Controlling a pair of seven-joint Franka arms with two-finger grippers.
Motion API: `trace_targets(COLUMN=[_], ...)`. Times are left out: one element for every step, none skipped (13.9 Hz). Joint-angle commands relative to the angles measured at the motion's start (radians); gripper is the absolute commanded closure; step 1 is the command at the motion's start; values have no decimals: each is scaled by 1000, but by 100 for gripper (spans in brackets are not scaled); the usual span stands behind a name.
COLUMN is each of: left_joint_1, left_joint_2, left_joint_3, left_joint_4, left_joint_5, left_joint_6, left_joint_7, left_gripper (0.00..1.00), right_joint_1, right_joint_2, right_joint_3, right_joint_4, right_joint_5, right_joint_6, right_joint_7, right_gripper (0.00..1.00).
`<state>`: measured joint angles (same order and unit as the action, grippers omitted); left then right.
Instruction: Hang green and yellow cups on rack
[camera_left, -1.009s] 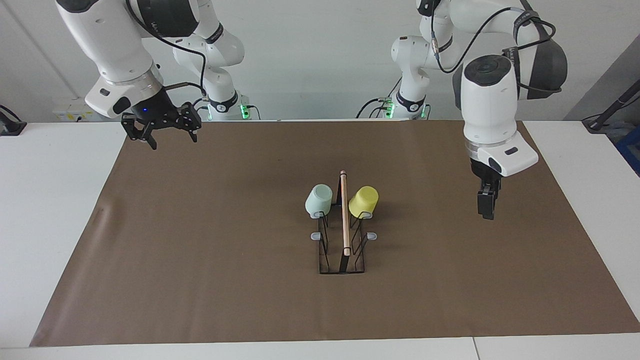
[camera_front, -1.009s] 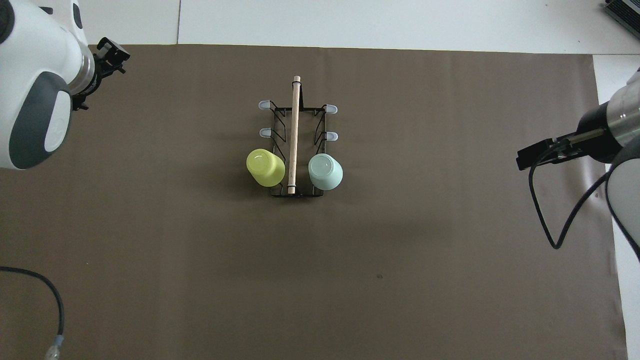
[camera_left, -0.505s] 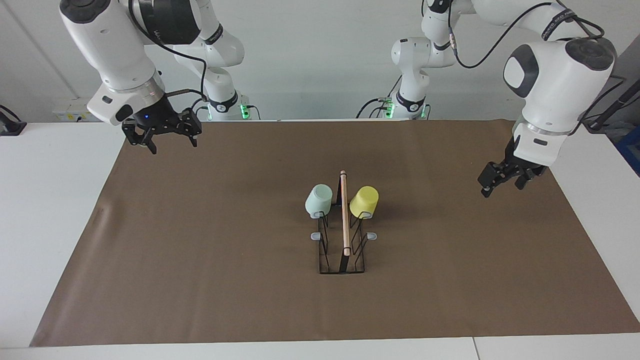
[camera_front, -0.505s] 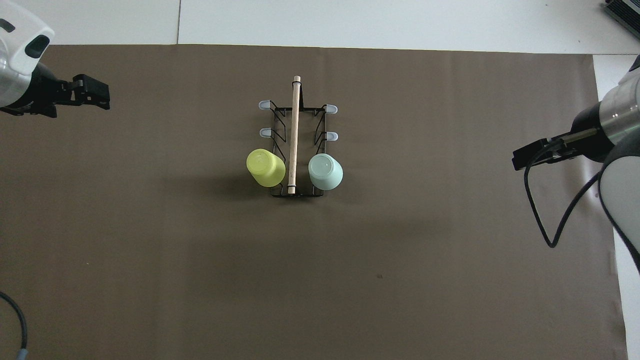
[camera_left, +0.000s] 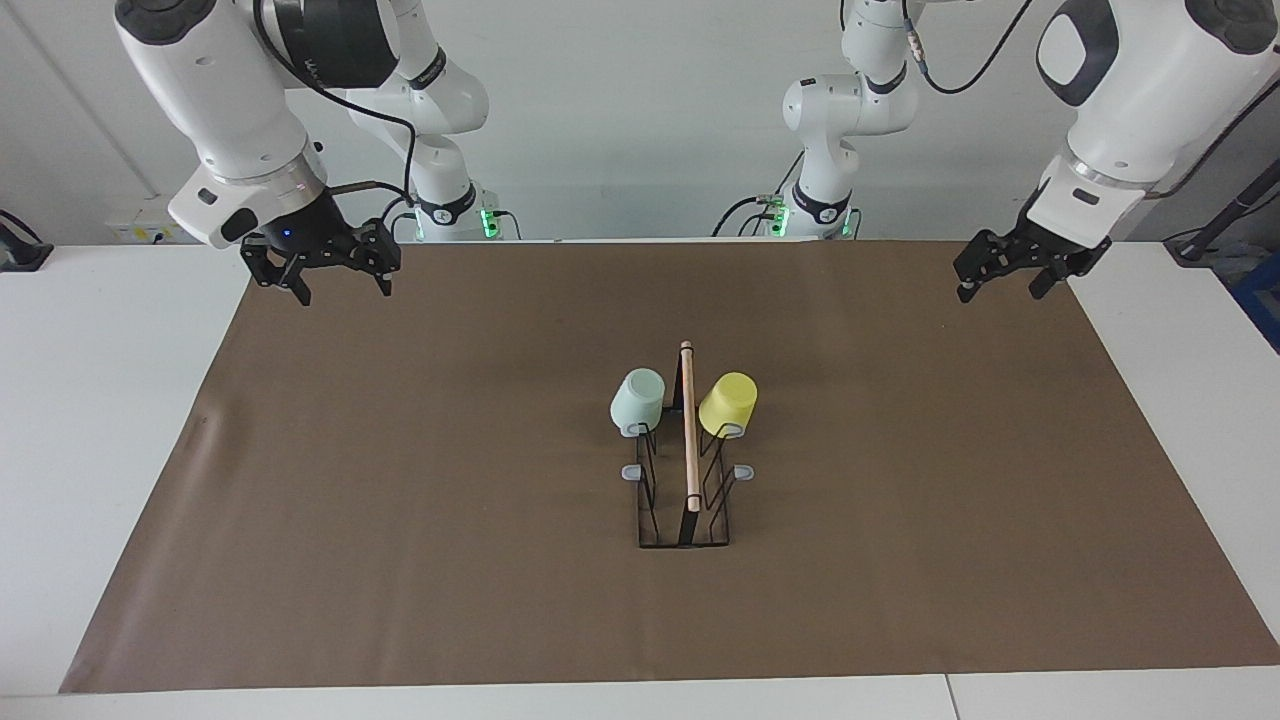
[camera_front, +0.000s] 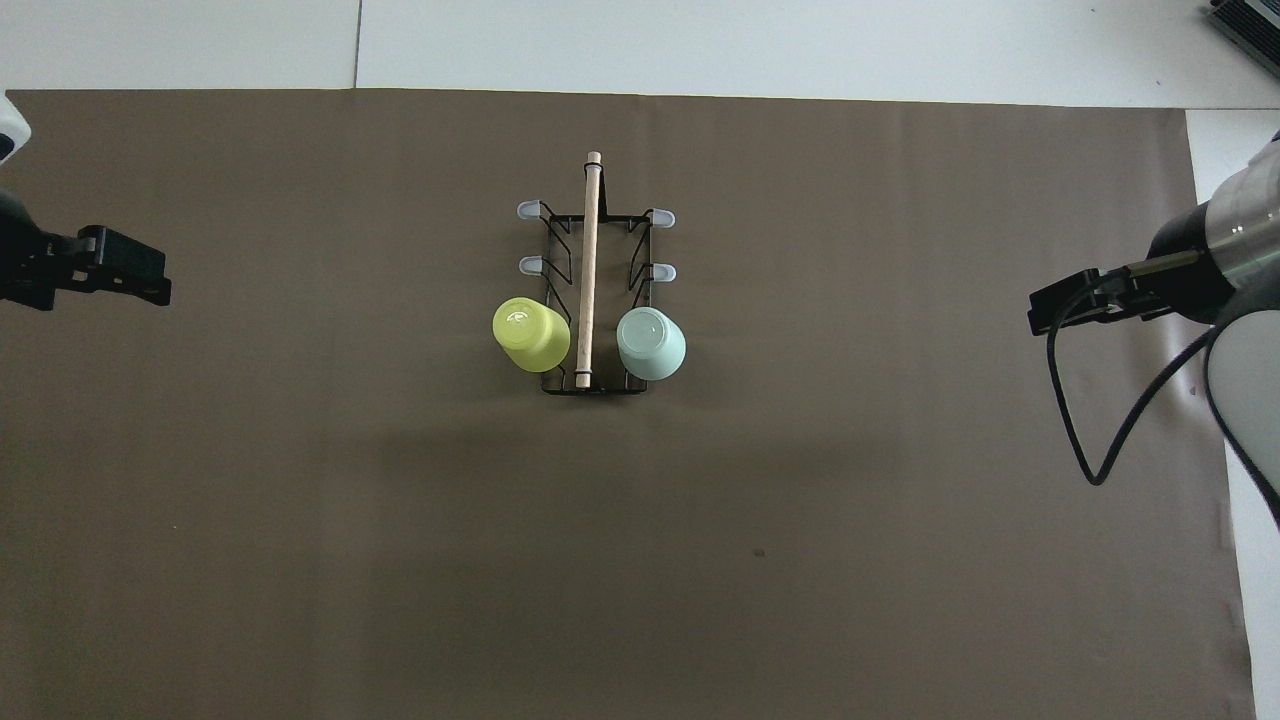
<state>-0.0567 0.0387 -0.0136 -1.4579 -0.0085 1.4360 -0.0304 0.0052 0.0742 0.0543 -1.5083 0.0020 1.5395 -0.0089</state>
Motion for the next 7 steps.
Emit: trace_targets(left_joint_1=[15, 21, 35, 46, 52, 61, 75], left_joint_2=[-34, -42, -48, -49, -55, -59, -74], left_joint_3=[-9, -12, -17, -37, -63, -78, -80], left_joint_4=[-45, -38, -20, -12, -15, -10, -12], left_joint_5=[-13, -12, -16, -22, -18, -12, -13], left_joint_6=[-12, -35, -42, -45, -48, -69, -86], left_joint_7=[12, 17, 20, 21, 18, 18, 24], left_gripper=[0, 0, 0, 0, 0, 0, 0], right_joint_1=[-19, -20, -30, -52, -65, -67, -54], right_joint_2=[12, 10, 9, 6, 7, 7, 0], right_joint_3=[24, 27, 29, 30, 32, 32, 30], right_joint_4=[20, 17, 14, 13, 14, 16, 11], right_joint_5=[-22, -20, -4, 9, 16, 23, 17], right_joint_6=[5, -1, -10, -18, -16, -16, -18], right_joint_7=[79, 73, 70, 52, 31, -11, -13], right_gripper=[0, 0, 0, 0, 0, 0, 0])
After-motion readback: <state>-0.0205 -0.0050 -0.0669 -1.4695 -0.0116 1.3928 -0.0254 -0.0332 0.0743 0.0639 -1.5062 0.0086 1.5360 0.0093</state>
